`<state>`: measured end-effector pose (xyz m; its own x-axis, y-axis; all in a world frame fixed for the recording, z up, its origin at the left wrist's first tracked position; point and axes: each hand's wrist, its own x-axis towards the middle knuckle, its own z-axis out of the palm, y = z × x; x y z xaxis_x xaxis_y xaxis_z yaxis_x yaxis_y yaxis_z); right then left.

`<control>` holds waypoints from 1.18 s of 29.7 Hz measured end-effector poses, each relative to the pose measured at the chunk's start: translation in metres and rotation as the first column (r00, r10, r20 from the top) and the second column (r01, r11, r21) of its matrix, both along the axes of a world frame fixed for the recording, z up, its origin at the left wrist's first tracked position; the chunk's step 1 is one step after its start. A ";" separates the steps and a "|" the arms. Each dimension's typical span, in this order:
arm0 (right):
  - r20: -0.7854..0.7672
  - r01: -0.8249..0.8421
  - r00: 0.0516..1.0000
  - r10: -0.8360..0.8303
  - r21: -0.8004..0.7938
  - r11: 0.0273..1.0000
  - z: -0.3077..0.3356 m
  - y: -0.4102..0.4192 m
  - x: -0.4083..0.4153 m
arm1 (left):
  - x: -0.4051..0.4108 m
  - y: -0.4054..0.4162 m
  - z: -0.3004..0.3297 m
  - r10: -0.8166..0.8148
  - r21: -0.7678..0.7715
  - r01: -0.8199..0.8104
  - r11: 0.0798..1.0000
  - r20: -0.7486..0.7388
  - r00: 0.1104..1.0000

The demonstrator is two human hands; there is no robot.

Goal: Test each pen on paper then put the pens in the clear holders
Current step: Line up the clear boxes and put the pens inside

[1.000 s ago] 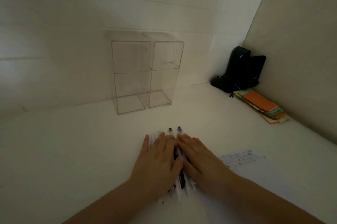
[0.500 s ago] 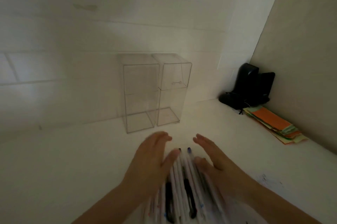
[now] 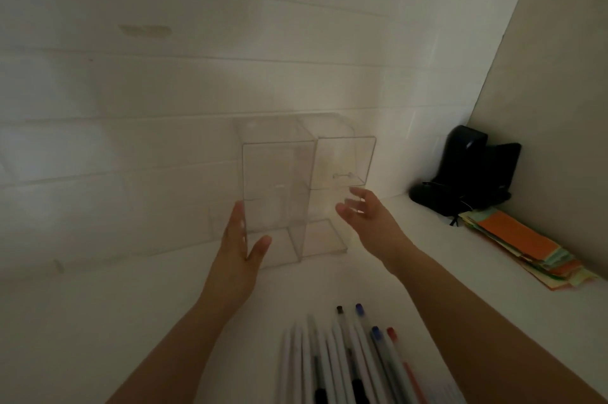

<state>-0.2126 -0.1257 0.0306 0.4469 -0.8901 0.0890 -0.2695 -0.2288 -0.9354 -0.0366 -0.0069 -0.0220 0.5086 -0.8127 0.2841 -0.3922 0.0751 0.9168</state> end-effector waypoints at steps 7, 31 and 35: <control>0.077 0.089 0.994 -0.082 -0.090 0.992 -0.013 0.019 -0.061 | -0.018 0.007 0.004 -0.238 0.028 0.237 0.971 0.002 0.971; -0.057 -0.297 0.954 0.293 -0.078 0.952 0.079 0.010 -0.105 | 0.011 0.004 0.108 -0.515 -0.060 0.535 0.843 0.201 0.833; -0.082 -0.289 0.956 0.282 -0.101 0.952 0.082 -0.006 -0.102 | 0.006 0.002 0.129 -0.527 -0.054 0.529 0.847 0.047 0.848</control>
